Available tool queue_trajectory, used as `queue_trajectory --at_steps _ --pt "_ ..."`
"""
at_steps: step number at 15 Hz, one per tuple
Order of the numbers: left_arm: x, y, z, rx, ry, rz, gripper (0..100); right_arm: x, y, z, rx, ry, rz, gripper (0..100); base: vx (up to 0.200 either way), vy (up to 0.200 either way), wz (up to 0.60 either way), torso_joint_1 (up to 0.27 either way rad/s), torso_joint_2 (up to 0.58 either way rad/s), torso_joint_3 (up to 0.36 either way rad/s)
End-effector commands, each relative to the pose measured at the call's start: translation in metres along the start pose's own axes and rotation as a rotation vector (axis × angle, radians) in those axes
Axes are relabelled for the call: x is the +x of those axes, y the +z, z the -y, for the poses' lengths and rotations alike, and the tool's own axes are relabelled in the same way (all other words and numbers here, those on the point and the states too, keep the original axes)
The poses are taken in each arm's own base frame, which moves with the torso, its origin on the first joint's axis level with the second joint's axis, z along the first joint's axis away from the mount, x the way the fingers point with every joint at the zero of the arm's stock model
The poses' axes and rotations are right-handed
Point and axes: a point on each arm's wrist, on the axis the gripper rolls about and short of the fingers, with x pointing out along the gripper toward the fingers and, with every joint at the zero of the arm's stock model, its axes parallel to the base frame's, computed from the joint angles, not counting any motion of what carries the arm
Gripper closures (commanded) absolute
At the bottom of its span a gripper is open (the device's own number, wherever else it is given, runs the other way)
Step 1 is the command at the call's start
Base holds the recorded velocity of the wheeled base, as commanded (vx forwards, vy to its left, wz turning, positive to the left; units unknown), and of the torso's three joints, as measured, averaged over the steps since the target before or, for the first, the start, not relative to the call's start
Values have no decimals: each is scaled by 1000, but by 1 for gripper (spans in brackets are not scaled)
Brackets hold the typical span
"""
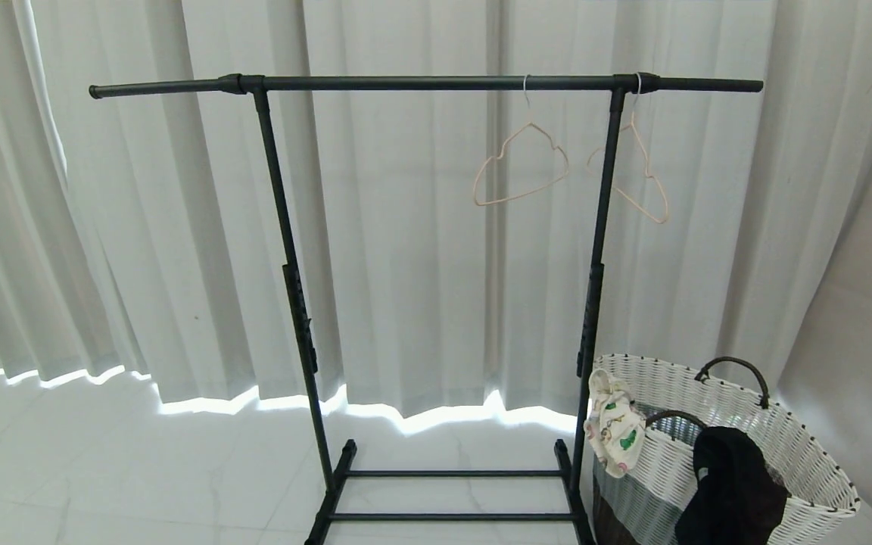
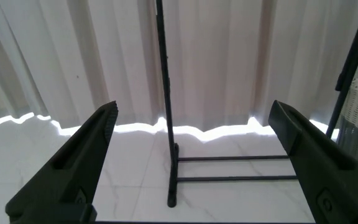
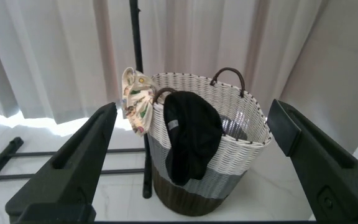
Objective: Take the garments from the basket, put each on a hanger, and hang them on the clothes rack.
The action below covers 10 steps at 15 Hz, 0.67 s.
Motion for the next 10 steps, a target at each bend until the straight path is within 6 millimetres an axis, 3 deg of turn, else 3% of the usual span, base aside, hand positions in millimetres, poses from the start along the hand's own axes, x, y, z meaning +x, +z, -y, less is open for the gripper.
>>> queue_trajectory --at_steps 1,4,10 --pt "0 0 0 -1 1 0 0 0 0 0 0 0 0 0 0 0 0 0 0 0" --pt "0 0 0 -1 1 0 0 0 0 0 -2 0 0 0 0 0 0 0 0 0" --pt "0 0 0 -1 1 0 0 0 0 0 0 0 0 0 200 0 0 2 4 4"
